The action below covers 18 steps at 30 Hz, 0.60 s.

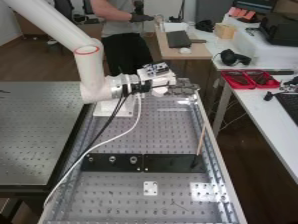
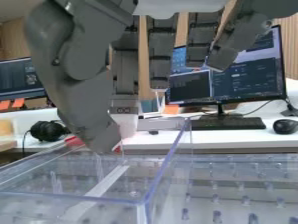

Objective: Grab the pcb board and place it in the clear container

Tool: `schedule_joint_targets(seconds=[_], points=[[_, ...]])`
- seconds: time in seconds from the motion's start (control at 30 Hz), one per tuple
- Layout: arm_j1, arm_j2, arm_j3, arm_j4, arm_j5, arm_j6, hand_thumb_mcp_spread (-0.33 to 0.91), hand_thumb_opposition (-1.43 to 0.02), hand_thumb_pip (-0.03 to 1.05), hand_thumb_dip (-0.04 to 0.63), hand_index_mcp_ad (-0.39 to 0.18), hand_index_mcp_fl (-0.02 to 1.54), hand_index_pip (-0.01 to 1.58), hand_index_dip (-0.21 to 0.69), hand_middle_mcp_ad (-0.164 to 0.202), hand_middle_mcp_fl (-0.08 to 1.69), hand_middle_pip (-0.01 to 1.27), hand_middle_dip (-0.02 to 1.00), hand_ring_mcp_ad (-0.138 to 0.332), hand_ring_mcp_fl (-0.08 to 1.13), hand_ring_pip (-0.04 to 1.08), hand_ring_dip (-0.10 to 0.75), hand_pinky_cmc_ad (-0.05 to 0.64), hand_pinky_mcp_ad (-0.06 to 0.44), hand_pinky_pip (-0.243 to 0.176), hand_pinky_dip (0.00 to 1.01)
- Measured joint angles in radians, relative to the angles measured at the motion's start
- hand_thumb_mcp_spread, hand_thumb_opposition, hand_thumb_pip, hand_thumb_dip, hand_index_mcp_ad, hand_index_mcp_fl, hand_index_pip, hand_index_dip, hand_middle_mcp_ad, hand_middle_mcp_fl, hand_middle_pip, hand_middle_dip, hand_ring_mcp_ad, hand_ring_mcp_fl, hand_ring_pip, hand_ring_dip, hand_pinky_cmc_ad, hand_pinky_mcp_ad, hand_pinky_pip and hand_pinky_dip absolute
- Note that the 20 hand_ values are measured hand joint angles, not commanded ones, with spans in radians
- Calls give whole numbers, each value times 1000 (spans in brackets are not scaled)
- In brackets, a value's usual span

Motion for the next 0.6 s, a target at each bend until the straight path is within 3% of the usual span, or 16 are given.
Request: schedule_joint_targets(seconds=[0.13,0.27,0.6], points=[[-4,4,-3,-5,-4,-2,452,-881,764,283,-87,257,1557,91,51,253,117,188,164,37,108,28,328,131,-28,309],[-6,6,-7,-1,-4,-1,410,-867,764,283,-87,192,1557,94,49,232,117,188,168,17,110,28,326,129,-40,380],[-8,11,-17,5,4,8,394,-848,782,286,-87,154,1557,94,51,215,117,188,168,9,96,28,326,129,-47,429]])
